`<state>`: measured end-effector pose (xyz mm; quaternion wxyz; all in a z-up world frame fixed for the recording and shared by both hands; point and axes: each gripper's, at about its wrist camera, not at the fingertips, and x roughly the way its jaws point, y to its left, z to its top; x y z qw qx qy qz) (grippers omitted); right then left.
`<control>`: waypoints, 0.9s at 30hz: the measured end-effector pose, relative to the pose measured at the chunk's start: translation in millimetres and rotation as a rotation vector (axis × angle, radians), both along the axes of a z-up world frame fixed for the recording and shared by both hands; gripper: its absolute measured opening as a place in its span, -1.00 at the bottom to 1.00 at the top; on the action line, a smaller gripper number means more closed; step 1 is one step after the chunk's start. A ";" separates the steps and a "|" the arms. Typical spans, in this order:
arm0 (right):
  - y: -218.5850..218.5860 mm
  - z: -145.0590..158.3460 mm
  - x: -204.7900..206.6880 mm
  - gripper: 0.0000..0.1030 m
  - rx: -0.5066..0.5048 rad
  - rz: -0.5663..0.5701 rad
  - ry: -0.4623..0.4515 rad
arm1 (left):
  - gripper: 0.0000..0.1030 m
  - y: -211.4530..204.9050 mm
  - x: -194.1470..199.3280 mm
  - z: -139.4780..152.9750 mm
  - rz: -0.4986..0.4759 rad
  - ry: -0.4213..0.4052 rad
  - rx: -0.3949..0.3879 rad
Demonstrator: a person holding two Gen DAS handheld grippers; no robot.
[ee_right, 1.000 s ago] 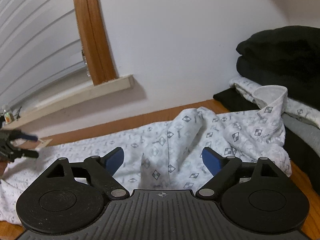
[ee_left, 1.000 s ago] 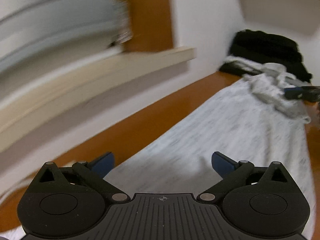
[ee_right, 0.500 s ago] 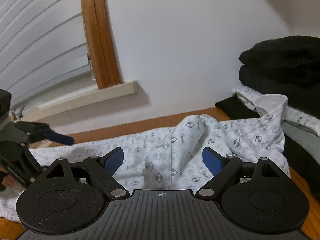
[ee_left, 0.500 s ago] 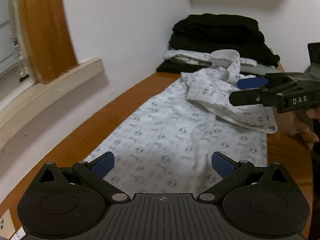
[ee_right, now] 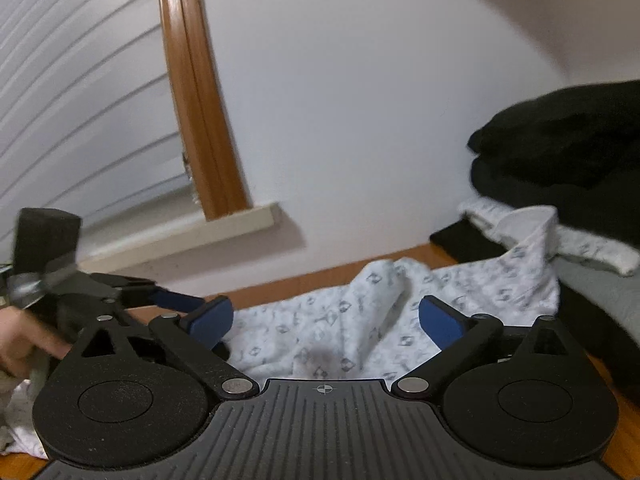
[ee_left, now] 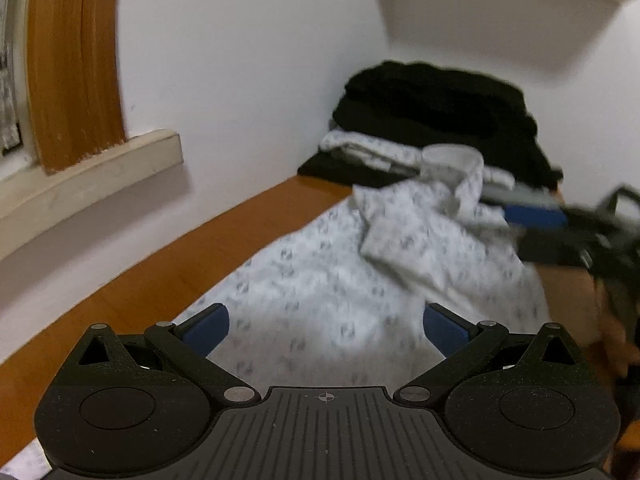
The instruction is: Fold clothes
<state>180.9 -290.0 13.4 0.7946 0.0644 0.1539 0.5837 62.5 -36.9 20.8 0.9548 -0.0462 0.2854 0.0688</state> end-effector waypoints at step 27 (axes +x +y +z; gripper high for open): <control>-41.6 -5.5 -35.5 -0.19 -0.310 0.150 -0.267 | 0.46 9.7 85.7 -10.2 -0.020 -0.021 -0.352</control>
